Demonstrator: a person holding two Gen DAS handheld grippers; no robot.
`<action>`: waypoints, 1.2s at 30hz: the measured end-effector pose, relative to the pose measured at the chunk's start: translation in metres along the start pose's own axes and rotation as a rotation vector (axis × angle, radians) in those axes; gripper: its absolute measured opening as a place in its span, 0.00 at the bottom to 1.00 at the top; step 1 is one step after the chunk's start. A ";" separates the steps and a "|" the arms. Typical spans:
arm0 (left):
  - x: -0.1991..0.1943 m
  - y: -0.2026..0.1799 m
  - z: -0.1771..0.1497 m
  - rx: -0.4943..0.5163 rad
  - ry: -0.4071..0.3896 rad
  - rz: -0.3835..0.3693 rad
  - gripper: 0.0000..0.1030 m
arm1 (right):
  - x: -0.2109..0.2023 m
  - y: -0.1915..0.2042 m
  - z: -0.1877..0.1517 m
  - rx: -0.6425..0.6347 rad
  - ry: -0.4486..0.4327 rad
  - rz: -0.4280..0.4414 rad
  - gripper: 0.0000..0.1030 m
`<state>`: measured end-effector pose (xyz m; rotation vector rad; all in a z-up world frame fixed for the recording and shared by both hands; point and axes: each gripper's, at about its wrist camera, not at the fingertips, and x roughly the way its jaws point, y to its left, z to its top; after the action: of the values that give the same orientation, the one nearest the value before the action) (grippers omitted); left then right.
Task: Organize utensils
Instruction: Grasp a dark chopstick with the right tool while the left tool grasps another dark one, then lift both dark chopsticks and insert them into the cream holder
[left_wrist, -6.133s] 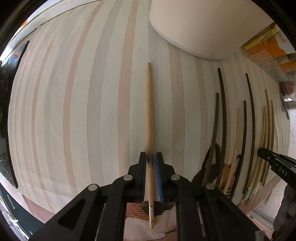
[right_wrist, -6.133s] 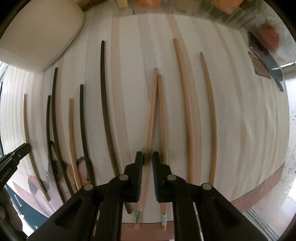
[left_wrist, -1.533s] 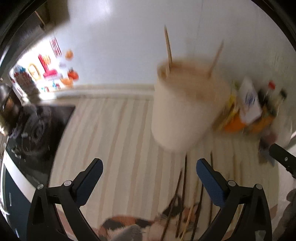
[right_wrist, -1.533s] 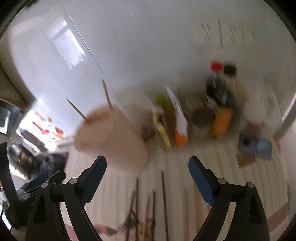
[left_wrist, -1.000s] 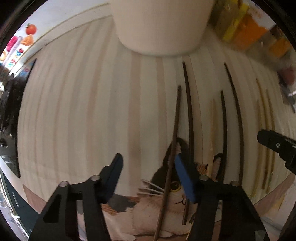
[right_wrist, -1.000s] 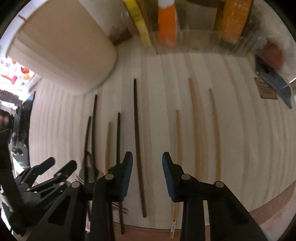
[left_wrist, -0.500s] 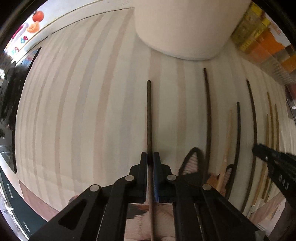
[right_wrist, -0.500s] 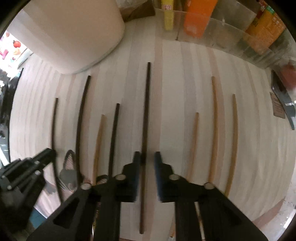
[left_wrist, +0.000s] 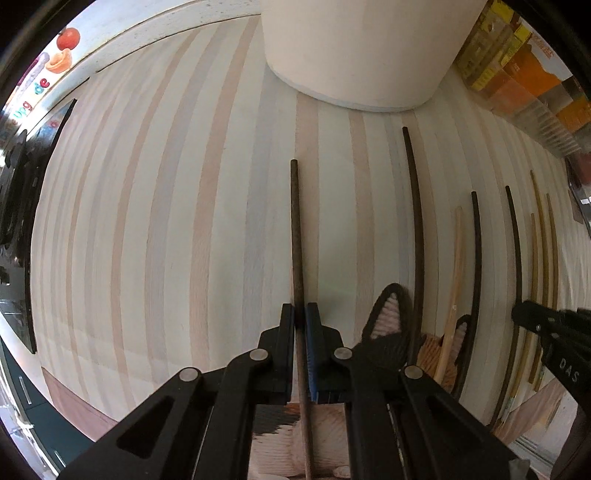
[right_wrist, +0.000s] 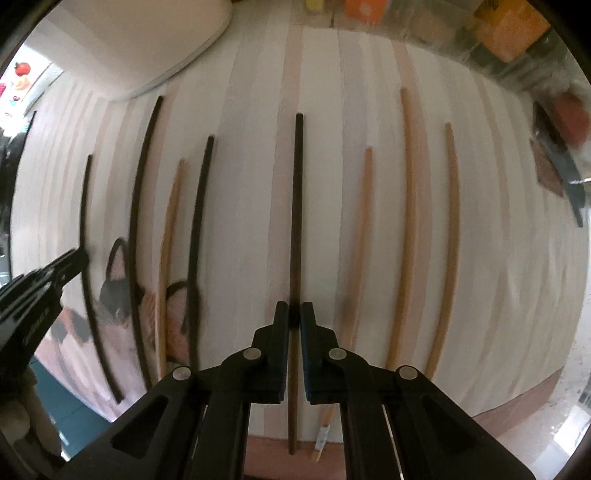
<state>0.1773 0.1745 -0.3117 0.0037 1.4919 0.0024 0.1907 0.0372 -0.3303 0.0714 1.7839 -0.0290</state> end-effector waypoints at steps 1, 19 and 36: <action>0.000 0.001 -0.001 0.000 0.003 0.000 0.04 | -0.001 0.001 0.004 -0.003 0.000 -0.008 0.07; 0.001 -0.002 0.003 0.001 0.013 0.001 0.04 | 0.006 0.020 0.056 0.036 0.050 -0.033 0.07; -0.012 -0.015 -0.004 0.028 0.004 0.025 0.03 | -0.009 0.012 0.065 0.040 -0.002 0.023 0.06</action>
<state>0.1722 0.1595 -0.3000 0.0452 1.4958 0.0019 0.2564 0.0447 -0.3349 0.1211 1.7801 -0.0484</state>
